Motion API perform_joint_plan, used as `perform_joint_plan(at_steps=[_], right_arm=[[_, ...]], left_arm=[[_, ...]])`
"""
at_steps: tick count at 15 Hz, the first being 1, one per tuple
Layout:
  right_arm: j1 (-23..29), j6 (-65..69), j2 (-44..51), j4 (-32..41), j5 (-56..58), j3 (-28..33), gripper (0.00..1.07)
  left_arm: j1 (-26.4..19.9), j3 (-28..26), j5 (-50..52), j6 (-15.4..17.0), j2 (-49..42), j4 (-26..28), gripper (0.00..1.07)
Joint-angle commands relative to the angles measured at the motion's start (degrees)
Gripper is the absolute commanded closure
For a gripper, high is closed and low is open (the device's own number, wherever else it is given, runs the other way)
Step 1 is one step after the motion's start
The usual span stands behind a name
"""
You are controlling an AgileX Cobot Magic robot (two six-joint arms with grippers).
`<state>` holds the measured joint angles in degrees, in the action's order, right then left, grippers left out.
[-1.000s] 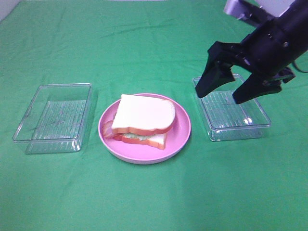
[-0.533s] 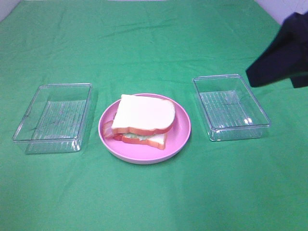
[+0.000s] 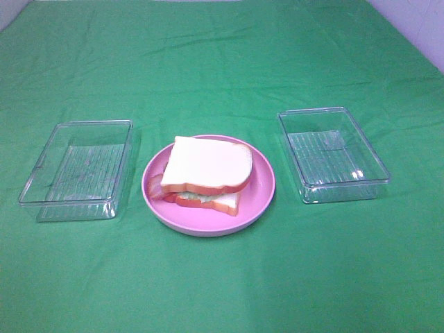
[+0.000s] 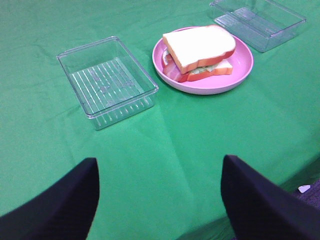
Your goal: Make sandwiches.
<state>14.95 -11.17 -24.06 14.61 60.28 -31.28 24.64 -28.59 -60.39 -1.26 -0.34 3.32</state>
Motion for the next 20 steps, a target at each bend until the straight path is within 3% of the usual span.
perform_joint_plan(at_steps=[1,6,11,20], right_arm=[[-0.11,1.09,4.53,-1.83,-0.23,1.6,0.26],[-0.11,2.29,12.09,-6.82,1.55,1.78,0.26],[-0.11,6.13,13.69,-10.77,0.63,2.29,0.26],[-0.11,6.19,13.69,-9.91,0.57,2.29,0.26]], left_arm=[[-0.11,0.06,0.57,0.06,-0.97,0.0,0.4],[-0.11,0.06,0.57,0.06,-0.97,0.06,0.4],[-0.11,0.06,0.57,0.06,-0.97,0.11,0.4],[-1.26,0.0,0.57,0.06,-1.15,0.11,0.4]])
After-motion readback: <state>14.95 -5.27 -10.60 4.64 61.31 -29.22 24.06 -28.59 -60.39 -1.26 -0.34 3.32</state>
